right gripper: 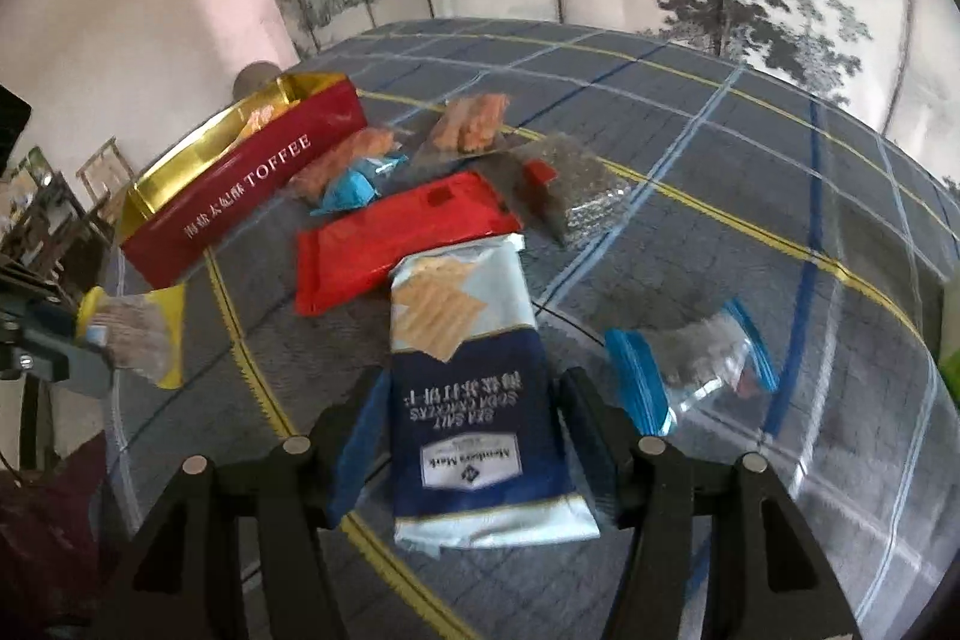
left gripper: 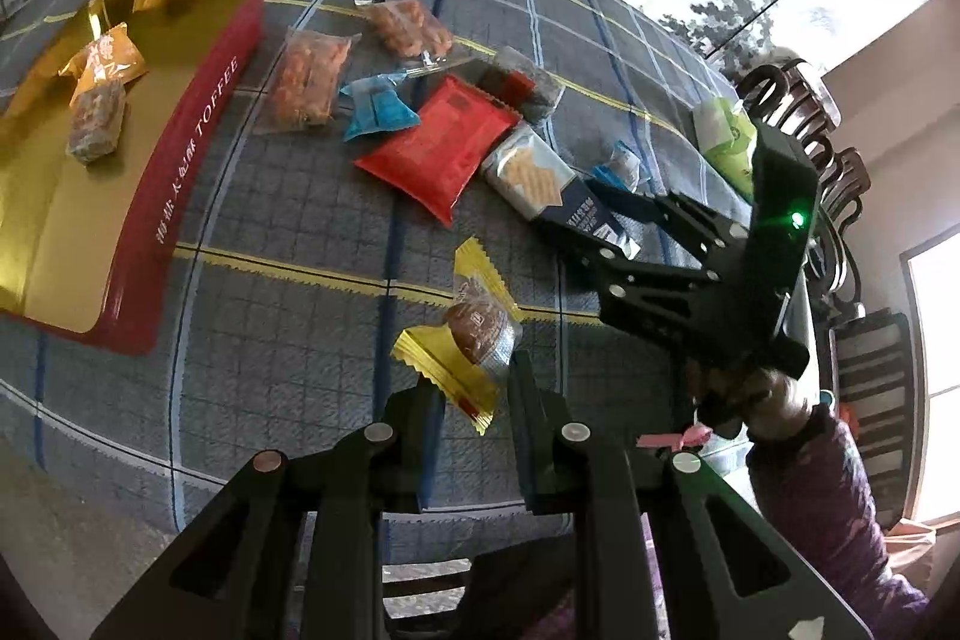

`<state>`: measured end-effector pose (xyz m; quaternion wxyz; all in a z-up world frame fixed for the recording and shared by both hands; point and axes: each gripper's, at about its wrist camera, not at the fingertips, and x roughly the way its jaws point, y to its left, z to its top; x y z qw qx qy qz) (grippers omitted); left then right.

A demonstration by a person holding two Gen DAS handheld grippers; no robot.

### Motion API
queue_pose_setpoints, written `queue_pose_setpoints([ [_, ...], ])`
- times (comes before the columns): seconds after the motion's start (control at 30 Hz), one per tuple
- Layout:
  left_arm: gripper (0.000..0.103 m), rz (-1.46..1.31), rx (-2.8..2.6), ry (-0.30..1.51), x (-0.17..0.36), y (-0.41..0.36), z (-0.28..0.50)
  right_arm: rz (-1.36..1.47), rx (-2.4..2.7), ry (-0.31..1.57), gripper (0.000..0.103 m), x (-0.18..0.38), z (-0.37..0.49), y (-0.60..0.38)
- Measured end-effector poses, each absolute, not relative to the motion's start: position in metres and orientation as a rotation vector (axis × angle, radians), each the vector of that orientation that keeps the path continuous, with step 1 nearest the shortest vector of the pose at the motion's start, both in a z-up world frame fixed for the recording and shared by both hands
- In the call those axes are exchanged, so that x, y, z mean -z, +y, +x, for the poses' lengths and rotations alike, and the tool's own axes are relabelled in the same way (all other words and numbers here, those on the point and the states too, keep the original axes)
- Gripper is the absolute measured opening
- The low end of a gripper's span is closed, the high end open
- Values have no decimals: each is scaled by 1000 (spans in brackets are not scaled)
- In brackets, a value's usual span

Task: Organize snacks
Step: 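Lift the yellow candy with the left gripper while the right gripper grasps the blue cracker pack, then carry the yellow candy over the tin and open the left gripper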

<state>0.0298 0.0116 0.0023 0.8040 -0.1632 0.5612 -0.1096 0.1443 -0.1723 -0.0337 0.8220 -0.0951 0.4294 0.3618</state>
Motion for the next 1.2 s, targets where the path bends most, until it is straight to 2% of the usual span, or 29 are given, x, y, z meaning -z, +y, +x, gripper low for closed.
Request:
queue_pose_setpoints([
  [0.1,17,-351,241,1201,-2,12,29,-233,-746,903,63,34,145,-166],
  [0.17,17,-347,238,1198,-2,13,28,-311,-673,877,51,35,138,-159],
  [0.2,18,-351,241,1198,-2,14,26,-335,-656,866,51,34,134,-156],
  [0.63,18,-362,231,1129,-19,39,10,-177,-535,900,50,32,115,-165],
  [1.2,18,-413,148,1035,-42,112,2,-201,-486,898,51,33,109,-156],
])
